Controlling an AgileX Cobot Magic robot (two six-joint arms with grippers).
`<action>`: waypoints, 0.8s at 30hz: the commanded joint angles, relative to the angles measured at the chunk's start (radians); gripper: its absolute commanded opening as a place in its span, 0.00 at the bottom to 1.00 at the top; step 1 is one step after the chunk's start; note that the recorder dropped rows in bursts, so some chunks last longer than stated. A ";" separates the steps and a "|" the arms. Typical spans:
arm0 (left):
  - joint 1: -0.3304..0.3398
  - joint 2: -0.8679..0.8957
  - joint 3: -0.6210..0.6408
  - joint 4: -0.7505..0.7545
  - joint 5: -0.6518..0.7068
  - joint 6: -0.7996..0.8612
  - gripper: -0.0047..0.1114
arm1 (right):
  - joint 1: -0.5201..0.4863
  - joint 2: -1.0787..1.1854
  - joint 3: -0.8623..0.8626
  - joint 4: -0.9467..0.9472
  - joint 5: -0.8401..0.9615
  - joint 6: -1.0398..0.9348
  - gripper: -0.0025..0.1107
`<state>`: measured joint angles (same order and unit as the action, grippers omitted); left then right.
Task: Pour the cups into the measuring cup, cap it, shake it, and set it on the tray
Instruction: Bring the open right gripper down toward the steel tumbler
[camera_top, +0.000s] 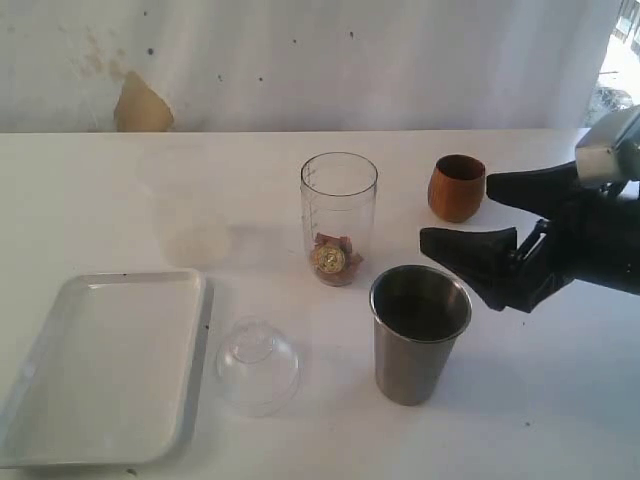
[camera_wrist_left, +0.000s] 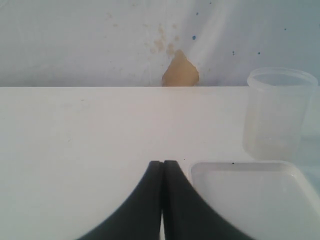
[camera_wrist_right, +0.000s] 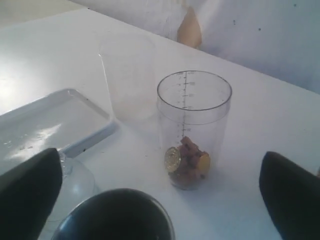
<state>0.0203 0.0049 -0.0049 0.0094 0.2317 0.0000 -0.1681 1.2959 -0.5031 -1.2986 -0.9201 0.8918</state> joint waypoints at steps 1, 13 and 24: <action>-0.004 -0.005 0.005 0.001 0.002 0.000 0.04 | -0.001 -0.080 0.006 0.025 0.138 -0.016 0.95; -0.004 -0.005 0.005 0.001 0.002 0.000 0.04 | -0.001 -0.304 0.085 0.191 0.287 -0.094 0.95; -0.004 -0.005 0.005 0.001 0.002 0.000 0.04 | -0.001 -0.304 0.097 0.147 0.239 -0.067 0.95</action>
<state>0.0203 0.0049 -0.0049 0.0094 0.2317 0.0000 -0.1681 0.9982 -0.4181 -1.1433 -0.6679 0.8200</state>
